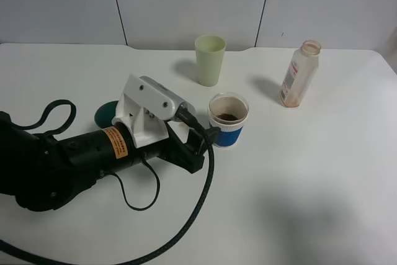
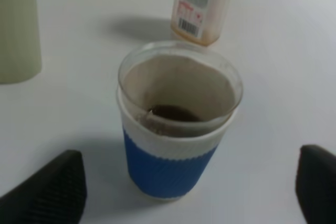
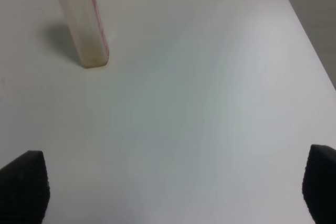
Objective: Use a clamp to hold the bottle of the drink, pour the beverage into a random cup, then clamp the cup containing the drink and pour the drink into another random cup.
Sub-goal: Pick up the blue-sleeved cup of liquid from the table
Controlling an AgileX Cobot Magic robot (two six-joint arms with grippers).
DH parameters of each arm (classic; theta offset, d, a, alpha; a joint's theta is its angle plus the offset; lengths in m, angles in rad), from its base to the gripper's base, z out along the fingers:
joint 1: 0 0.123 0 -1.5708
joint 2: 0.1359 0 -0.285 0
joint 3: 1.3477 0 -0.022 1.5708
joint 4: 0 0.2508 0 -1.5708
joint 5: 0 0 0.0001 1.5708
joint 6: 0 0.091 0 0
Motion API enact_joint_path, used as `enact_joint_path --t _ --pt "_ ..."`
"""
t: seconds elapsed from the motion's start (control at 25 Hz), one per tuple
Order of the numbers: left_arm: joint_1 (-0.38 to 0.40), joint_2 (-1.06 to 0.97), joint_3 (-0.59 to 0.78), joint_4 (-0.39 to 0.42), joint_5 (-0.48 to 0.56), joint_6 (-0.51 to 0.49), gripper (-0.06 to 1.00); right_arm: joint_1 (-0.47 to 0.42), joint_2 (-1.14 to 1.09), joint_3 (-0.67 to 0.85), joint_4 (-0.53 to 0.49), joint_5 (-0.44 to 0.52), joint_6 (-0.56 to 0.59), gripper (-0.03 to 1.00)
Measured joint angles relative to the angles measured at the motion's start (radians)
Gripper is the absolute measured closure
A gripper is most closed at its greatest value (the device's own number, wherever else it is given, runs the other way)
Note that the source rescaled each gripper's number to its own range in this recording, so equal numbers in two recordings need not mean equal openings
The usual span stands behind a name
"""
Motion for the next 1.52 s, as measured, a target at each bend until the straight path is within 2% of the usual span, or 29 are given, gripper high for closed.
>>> enact_joint_path --t 0.8,1.12,1.52 --pt "0.000 0.089 -0.002 -0.026 -0.062 -0.003 0.50 0.000 0.000 0.000 0.000 0.000 0.000 -0.03" --pt "0.000 0.159 -0.058 -0.027 -0.087 -0.003 0.50 0.000 0.000 0.000 0.000 0.000 0.000 -0.03" --pt "0.000 0.210 -0.064 -0.027 -0.122 -0.003 0.50 0.000 0.000 0.000 0.001 0.000 0.000 -0.03"
